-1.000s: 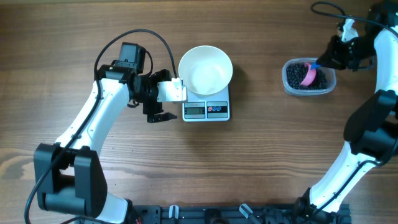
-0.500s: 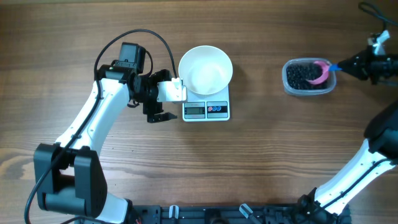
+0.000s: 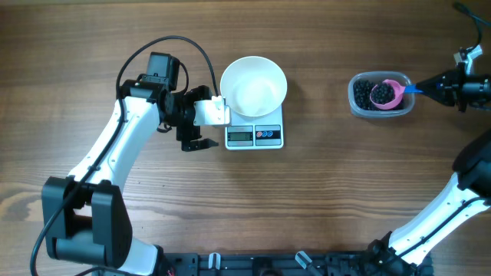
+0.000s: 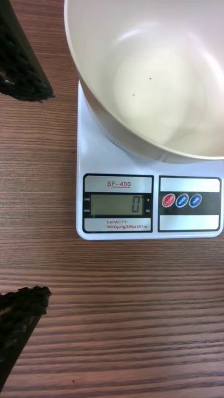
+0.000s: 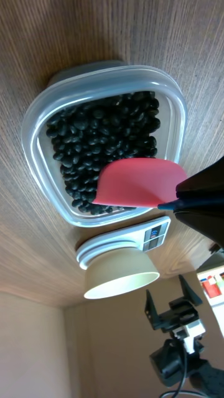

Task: Scoop item into bowl and weigh 150g on scale
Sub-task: 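Scoop black beans with the pink scoop and lift it out, then move the scoop over the white bowl and tip beans in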

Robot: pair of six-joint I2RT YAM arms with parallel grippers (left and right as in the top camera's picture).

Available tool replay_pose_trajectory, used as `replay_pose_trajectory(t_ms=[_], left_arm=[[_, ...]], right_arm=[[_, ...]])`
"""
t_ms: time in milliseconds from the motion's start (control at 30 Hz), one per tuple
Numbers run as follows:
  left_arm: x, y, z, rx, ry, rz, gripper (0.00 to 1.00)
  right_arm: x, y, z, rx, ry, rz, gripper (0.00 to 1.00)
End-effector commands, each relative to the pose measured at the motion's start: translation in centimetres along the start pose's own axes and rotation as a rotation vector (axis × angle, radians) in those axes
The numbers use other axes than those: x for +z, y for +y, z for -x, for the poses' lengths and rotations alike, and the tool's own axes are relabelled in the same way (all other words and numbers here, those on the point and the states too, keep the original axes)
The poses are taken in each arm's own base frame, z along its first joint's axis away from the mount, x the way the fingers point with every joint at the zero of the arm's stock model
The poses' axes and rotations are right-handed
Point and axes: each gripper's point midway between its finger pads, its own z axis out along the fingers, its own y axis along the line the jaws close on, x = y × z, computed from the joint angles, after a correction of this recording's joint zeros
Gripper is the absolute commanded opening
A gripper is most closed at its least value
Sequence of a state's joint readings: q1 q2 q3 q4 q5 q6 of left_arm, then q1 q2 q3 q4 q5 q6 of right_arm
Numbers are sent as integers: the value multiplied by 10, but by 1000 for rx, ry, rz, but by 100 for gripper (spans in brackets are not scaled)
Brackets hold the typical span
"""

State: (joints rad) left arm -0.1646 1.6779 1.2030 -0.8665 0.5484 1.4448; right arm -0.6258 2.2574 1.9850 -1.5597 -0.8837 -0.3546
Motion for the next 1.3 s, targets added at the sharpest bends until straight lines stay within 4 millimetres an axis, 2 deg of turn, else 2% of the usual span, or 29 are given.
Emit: replay_pose_trajectory(t_ms=[0, 267, 567, 700, 800, 967, 1033, 1267], left_arm=[[5, -4, 1, -18, -19, -21, 100], [4, -4, 1, -18, -19, -21, 100], [4, -4, 1, -18, -19, -21, 100], [4, -4, 1, -18, -19, -21, 100], [4, -4, 1, -18, -19, -21, 100], [5, -4, 1, -18, -19, -21, 100], [4, -4, 1, -18, -19, -21, 100], [5, -4, 1, -18, -19, -21, 100]], right_arm=[[-2, 12, 6, -54, -39, 101, 4], [-4, 24, 12, -87, -76, 168, 4], [-12, 51, 29, -152, -174, 329, 4], [-3, 59, 35, -147, -166, 340, 4], [14, 71, 40, -137, -139, 342, 4], [56, 103, 36, -155, -55, 352, 4], [84, 125, 29, -177, 4, 360, 4], [148, 181, -4, -311, 140, 398, 4]])
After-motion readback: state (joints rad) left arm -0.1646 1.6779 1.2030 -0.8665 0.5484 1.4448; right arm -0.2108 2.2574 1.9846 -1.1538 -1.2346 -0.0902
